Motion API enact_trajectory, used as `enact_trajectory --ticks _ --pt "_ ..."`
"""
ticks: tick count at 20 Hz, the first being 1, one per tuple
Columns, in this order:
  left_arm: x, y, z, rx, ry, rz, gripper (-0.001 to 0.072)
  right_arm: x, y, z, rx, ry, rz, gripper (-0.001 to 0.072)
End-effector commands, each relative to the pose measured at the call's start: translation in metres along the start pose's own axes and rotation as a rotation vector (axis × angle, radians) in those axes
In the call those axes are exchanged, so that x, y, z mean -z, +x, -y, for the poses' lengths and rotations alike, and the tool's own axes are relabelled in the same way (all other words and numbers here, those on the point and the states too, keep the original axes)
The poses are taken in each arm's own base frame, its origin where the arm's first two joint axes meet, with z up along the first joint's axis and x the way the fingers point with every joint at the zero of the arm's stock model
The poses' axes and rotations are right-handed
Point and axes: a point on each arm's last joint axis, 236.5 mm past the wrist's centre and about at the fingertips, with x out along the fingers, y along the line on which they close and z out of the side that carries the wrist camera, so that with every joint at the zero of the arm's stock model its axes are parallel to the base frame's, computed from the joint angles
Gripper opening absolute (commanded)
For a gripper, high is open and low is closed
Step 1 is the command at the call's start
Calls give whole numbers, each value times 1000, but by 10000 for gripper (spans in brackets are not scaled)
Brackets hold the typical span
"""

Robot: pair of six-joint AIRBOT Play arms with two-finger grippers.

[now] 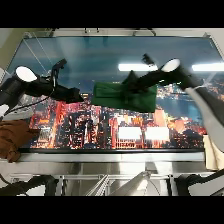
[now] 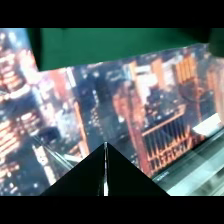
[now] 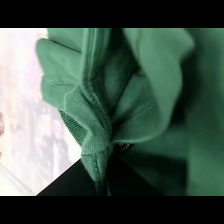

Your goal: Fold the shirts.

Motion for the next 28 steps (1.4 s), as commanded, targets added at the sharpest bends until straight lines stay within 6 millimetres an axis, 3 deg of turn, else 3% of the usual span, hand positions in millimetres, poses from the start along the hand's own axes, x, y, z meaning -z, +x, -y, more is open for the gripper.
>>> enact_trajectory --ticks 1,3,7,11,15,17,19,21,24,28 --pt "10 14 -9 21 -50 18 21 6 59 -21 -25 1 55 25" --pt "18 19 -12 23 -58 2 21 10 56 -23 -30 0 33 24" --pt "23 19 -18 24 -69 -4 21 -3 21 -37 -58 -31 63 24" --pt "19 11 -32 14 -103 16 21 -4 -41 -54 -74 -90 57 24" --pt "17 -5 -56 4 -169 42 21 -19 -112 -68 23 -159 176 23" --pt "18 -13 -65 13 -190 50 22 -26 -131 -66 88 -164 205 23" --pt "19 -20 -73 17 -210 55 21 -31 -132 -70 87 -168 211 23" --pt "18 -25 -81 13 -221 68 21 -32 -116 -73 79 -164 187 23" --pt "17 -31 -90 4 -224 84 21 -32 -78 -86 61 -173 142 23" --pt "15 -38 -102 -9 -236 110 21 -39 -19 -128 9 -235 106 23"
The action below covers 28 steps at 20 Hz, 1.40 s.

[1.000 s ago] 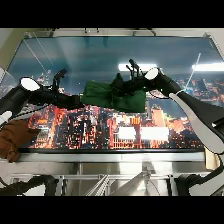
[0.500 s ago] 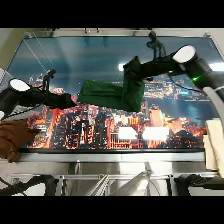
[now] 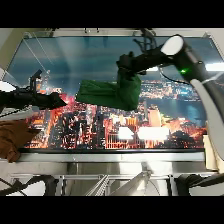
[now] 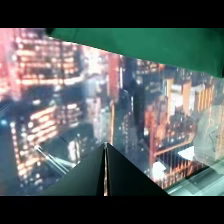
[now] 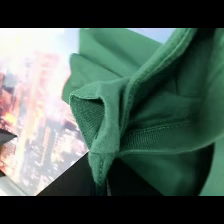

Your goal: Fold the shirts.

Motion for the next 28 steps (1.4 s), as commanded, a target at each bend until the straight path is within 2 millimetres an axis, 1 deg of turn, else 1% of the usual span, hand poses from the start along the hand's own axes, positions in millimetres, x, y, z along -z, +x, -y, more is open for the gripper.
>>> enact_trajectory --ticks 1,3,4,5,6,7,8,9,10,11,12,13,14,15,18,19,21,22,23,24,25,26,28 --pt "-5 -6 -10 -10 -1 26 22 -2 55 -38 -52 -42 -28 23" --pt "-7 -7 -12 -14 -2 36 21 2 90 -59 -99 -52 -26 24" --pt "-7 -7 -12 -14 -2 36 22 6 106 -74 -166 -39 -14 156" --pt "-7 -6 -11 -15 -1 36 21 8 121 -92 -261 -29 3 404" --pt "-8 -6 -11 -13 -2 37 21 11 131 -106 -354 -21 15 477" --pt "-7 -6 -11 -12 -2 34 22 11 133 -116 -443 -21 21 504" --pt "-6 -6 -10 -10 -2 29 22 7 128 -121 -512 -27 38 498" --pt "-5 -6 -10 -8 -2 25 22 2 117 -123 -557 -35 42 498" --pt "-5 -6 -10 -7 -2 24 22 -4 103 -121 -586 -37 37 476" --pt "-5 -6 -10 -8 -2 25 22 -10 87 -114 -596 -52 26 350" --pt "-5 -6 -10 -8 -1 25 22 -14 69 -106 -602 -68 11 347" --pt "-5 -6 -10 -8 0 25 21 -15 53 -95 -599 -85 -14 347" --pt "-5 -6 -10 -8 3 25 22 -15 37 -77 -580 -85 -54 347" --pt "-5 -6 -10 -8 5 25 22 -13 23 -51 -533 -57 -104 347" --pt "-5 -6 -9 -7 5 24 22 -3 -12 33 -359 35 -203 347" --pt "-4 -6 -9 -6 4 21 22 4 -22 61 -287 73 -235 346" --pt "-2 -6 -8 -2 5 14 21 22 -44 126 -100 145 -317 346" --pt "-1 -6 -7 1 4 8 21 31 -52 153 -11 178 -348 349" --pt "0 -6 -7 3 4 4 21 36 -55 174 58 192 -362 399" --pt "1 -6 -7 5 4 1 21 39 -50 184 85 204 -356 471" --pt "1 -6 -7 5 4 1 20 39 -39 187 84 220 -335 558" --pt "0 -6 -7 4 4 2 20 40 -25 190 91 229 -312 608" --pt "1 -6 -6 5 4 1 20 46 2 195 105 243 -289 608"
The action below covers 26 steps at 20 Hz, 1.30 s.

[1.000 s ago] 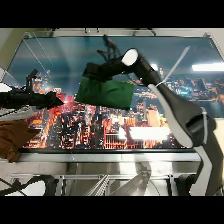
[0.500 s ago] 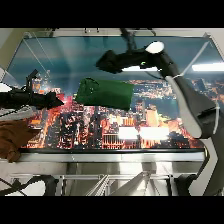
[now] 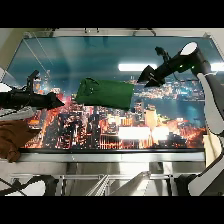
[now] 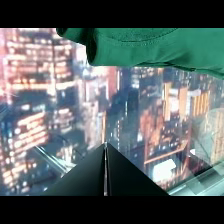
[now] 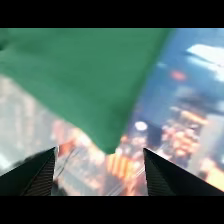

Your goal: Fold the shirts.

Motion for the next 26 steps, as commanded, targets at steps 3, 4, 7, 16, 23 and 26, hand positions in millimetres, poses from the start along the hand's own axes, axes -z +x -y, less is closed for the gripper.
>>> enact_trajectory --ticks 3,4,7,16,23,26 --pt "1 0 0 3 -1 -4 20 0 62 31 73 100 3 698" --pt "1 0 1 3 -1 -5 20 2 75 28 60 105 -11 698" --pt "1 0 1 3 0 -5 20 8 114 11 -8 129 -41 698" --pt "6 0 3 12 0 -24 20 -12 129 -91 -417 85 44 90" --pt "9 -1 4 18 0 -36 20 -41 47 -121 -529 36 181 24" --pt "9 0 4 18 0 -36 21 -59 -31 -107 -461 5 310 23"
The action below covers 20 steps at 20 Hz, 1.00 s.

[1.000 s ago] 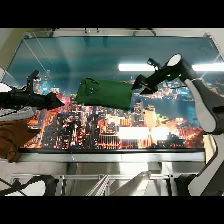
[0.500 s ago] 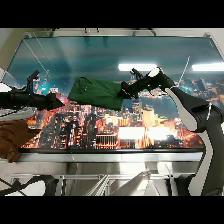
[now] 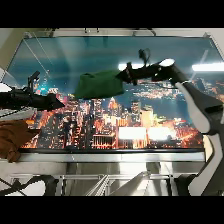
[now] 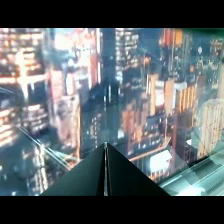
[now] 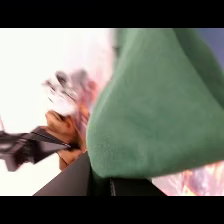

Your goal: Fold the shirts.

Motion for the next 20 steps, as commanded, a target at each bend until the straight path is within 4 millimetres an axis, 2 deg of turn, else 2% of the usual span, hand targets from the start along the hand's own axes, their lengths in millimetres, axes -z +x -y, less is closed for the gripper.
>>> enact_trajectory --ticks 1,3,5,6,7,8,10,11,12,13,15,20 --pt "1 0 0 1 0 -3 20 -37 -88 -28 87 -78 146 23" --pt "1 0 0 0 0 -2 20 -62 -174 -24 272 -101 302 23" --pt "0 0 0 0 0 -2 21 -77 -287 -2 514 -24 514 23" --pt "1 0 0 0 0 -2 21 -74 -347 8 620 36 618 23" --pt "1 0 0 0 0 -2 21 -63 -398 17 712 105 696 22" --pt "1 0 0 1 0 -3 21 -41 -447 27 806 184 750 23" --pt "1 0 0 1 -1 -2 20 18 -518 50 979 369 774 22" --pt "0 0 0 0 0 -1 20 54 -543 62 1065 479 746 23" --pt "0 0 0 0 0 -2 20 91 -560 72 1134 602 702 23" --pt "1 0 0 0 0 -2 20 130 -572 79 1197 727 635 24" --pt "1 0 0 0 0 -2 21 186 -582 88 1242 907 523 23" --pt "4 0 1 7 0 -17 20 251 -585 122 1283 1084 391 24"
